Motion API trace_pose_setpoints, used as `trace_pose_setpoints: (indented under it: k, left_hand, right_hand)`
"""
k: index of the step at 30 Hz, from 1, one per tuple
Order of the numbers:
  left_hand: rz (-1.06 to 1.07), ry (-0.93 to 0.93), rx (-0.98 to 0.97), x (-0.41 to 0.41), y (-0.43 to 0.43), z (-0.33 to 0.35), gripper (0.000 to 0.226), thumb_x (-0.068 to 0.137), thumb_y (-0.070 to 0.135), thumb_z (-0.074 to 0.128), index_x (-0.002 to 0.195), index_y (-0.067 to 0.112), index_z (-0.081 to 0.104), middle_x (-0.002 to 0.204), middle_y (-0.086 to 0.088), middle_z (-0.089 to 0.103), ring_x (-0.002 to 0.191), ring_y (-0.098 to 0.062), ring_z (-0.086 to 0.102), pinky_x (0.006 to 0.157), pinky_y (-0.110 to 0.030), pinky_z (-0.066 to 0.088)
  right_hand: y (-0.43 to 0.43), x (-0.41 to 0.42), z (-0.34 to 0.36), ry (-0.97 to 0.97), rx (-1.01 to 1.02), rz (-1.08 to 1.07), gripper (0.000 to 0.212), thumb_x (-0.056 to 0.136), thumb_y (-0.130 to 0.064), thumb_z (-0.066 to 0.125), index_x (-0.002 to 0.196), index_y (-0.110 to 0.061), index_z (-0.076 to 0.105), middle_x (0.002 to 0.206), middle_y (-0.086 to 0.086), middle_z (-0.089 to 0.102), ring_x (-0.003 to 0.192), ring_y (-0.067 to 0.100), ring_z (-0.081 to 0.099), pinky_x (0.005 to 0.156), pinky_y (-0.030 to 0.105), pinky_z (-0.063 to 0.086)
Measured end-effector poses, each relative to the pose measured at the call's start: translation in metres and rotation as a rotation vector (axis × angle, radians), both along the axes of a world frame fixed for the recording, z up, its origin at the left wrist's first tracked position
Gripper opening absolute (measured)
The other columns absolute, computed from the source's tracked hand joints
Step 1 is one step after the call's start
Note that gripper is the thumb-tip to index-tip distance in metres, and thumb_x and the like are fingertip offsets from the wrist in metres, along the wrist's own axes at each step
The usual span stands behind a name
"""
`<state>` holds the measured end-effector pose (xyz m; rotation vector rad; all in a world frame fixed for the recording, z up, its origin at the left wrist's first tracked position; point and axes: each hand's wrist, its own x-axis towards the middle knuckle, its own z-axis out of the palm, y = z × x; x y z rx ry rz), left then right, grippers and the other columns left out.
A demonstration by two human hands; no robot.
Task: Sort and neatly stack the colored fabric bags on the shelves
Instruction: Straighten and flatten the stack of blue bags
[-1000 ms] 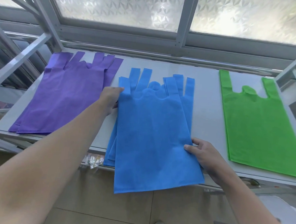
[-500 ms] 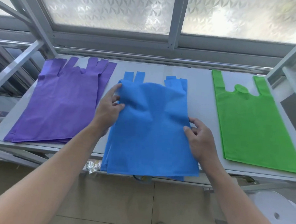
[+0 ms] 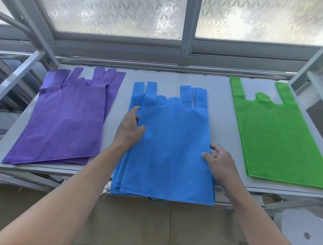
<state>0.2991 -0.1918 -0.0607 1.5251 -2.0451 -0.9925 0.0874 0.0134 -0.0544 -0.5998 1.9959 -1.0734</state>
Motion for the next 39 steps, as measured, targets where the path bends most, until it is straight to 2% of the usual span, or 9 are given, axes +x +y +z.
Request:
trace_pose_setpoints:
  k: [5,10,14,18,20,23,29,34,39]
  left_hand:
    - [-0.019,0.012,-0.012,-0.009,-0.013,0.006,0.071,0.09,0.021,0.064,0.154,0.034,0.037,0.123,0.001,0.054,0.102,-0.019,0.059,0.084,-0.028,0.043]
    - [0.071,-0.09,-0.109,-0.043,-0.054,0.009,0.069,0.093,0.042,0.067,0.151,0.022,0.036,0.126,-0.008,0.064,0.118,-0.032,0.06,0.097,-0.043,0.047]
    - [0.146,-0.063,-0.043,-0.062,-0.086,0.007,0.074,0.087,0.052,0.074,0.144,0.019,0.04,0.129,-0.01,0.064,0.12,-0.033,0.06,0.097,-0.043,0.048]
    - [-0.003,-0.157,-0.151,-0.071,-0.096,0.004,0.067,0.092,0.026,0.073,0.149,0.023,0.037,0.13,-0.012,0.063,0.121,-0.035,0.06,0.098,-0.045,0.049]
    - [-0.128,-0.126,-0.212,-0.071,-0.099,0.001,0.067,0.095,0.013,0.066,0.152,0.03,0.037,0.135,-0.01,0.06,0.123,-0.032,0.059,0.101,-0.044,0.047]
    - [-0.218,-0.022,-0.313,-0.066,-0.103,0.0,0.069,0.096,0.005,0.06,0.153,0.038,0.037,0.148,0.0,0.055,0.129,-0.026,0.054,0.107,-0.042,0.044]
    - [-0.099,-0.076,-0.219,-0.06,-0.104,-0.016,0.082,0.086,-0.006,0.044,0.157,0.034,0.035,0.143,-0.001,0.048,0.121,-0.032,0.053,0.1,-0.043,0.049]
    - [0.142,-0.185,-0.226,-0.07,-0.09,-0.019,0.056,0.09,0.019,0.071,0.14,0.012,0.047,0.144,-0.013,0.034,0.131,-0.034,0.039,0.103,-0.044,0.045]
    - [0.249,-0.228,-0.092,-0.081,-0.093,-0.005,0.062,0.089,0.015,0.075,0.137,0.001,0.039,0.135,-0.022,0.05,0.125,-0.04,0.052,0.1,-0.044,0.047]
  right_hand:
    - [-0.006,-0.006,0.002,0.036,0.02,0.04,0.032,0.098,-0.014,0.06,0.127,-0.026,0.055,0.09,-0.005,0.08,0.086,0.021,0.077,0.089,0.048,0.059]
    - [-0.038,-0.03,0.011,0.121,0.023,0.093,0.056,0.093,-0.022,0.065,0.142,-0.035,0.041,0.103,0.004,0.074,0.092,0.027,0.072,0.081,0.041,0.056]
    - [-0.092,-0.066,0.012,0.054,-0.002,0.081,0.065,0.082,-0.03,0.068,0.143,-0.032,0.045,0.11,0.007,0.073,0.098,0.027,0.074,0.09,0.05,0.06]
    - [-0.137,-0.084,0.009,0.014,-0.048,-0.056,0.05,0.095,-0.026,0.071,0.14,-0.017,0.051,0.118,0.007,0.068,0.095,0.026,0.072,0.065,0.034,0.057]
    - [-0.15,-0.09,0.005,0.029,-0.055,-0.118,0.048,0.093,-0.026,0.076,0.135,-0.012,0.057,0.119,0.008,0.067,0.096,0.024,0.071,0.068,0.035,0.059]
    - [-0.162,-0.093,0.0,-0.03,-0.079,-0.166,0.012,0.09,-0.013,0.079,0.097,-0.012,0.069,0.095,0.009,0.073,0.086,0.028,0.074,0.069,0.039,0.062]
    - [-0.164,-0.094,-0.008,0.263,0.015,-0.115,0.018,0.086,-0.02,0.077,0.078,-0.01,0.066,0.09,0.009,0.074,0.088,0.031,0.073,0.081,0.048,0.063]
    - [-0.172,-0.091,0.006,0.516,0.184,0.149,0.042,0.093,-0.042,0.072,0.081,-0.005,0.055,0.083,0.006,0.059,0.079,0.029,0.059,0.054,0.033,0.039]
    - [-0.184,-0.098,0.009,0.595,0.348,0.228,0.047,0.088,-0.048,0.076,0.074,-0.012,0.049,0.081,0.002,0.055,0.065,0.016,0.048,0.055,0.032,0.036]
